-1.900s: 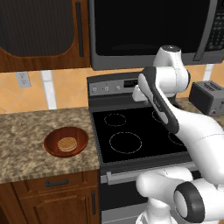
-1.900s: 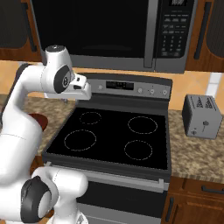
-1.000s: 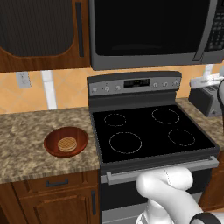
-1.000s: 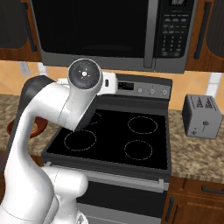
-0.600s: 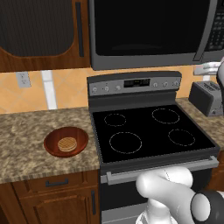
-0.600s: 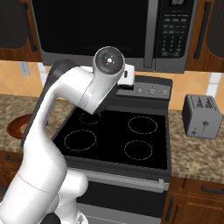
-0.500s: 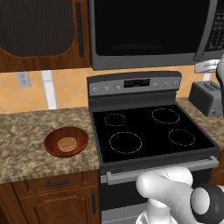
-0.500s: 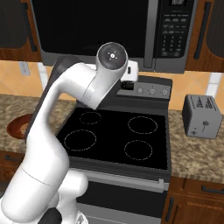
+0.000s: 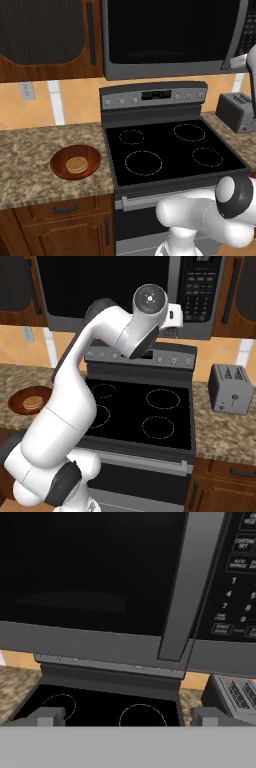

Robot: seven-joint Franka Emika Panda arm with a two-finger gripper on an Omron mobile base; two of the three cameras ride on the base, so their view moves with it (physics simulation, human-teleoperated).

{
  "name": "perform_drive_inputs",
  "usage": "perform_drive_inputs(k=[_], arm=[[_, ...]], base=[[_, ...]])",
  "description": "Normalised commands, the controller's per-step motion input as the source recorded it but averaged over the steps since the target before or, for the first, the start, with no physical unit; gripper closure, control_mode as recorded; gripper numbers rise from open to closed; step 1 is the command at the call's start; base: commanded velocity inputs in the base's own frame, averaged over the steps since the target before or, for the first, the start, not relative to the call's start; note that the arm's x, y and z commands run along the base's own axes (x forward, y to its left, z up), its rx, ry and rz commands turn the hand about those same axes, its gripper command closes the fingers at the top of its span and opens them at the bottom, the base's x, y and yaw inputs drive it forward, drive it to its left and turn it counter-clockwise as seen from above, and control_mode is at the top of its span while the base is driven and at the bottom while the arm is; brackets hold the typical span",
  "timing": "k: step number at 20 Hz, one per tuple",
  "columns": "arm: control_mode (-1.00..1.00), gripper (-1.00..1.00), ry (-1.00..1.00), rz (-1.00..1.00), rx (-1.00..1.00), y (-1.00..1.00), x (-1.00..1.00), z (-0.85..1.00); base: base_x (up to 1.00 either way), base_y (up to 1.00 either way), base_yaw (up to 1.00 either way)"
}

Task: Open the microwave, place the bowl with waffle inside the microwave, then close the microwave door and turn it on.

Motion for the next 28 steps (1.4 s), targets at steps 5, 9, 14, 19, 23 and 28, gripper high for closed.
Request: perform_drive_inputs(k=[5,9,14,19,23,28], arm=[[-1.0,-1.0,-0.01,-0.16,-0.01,-0.32,0.29,0.55],[-1.0,-1.0,-0.09,-0.2,0.0,-0.13,0.18,0.2],[-1.0,-1.0,-0.09,-0.06,0.03,0.01,0.17,-0.01],[-1.0,-1.0,0.0,0.07,0.11,-0.02,0.19,-0.09],[-1.0,-1.0,-0.05,0.07,0.14,-0.02,0.29,-0.11],[-1.0,-1.0,-0.06,0.04,0.09,-0.03,0.42,-0.11]], base=[[0.0,0.0,0.0],[0.0,0.0,0.0],[0.0,0.0,0.0],[0.0,0.0,0.0],[0.0,0.0,0.0],[0.0,0.0,0.0]])
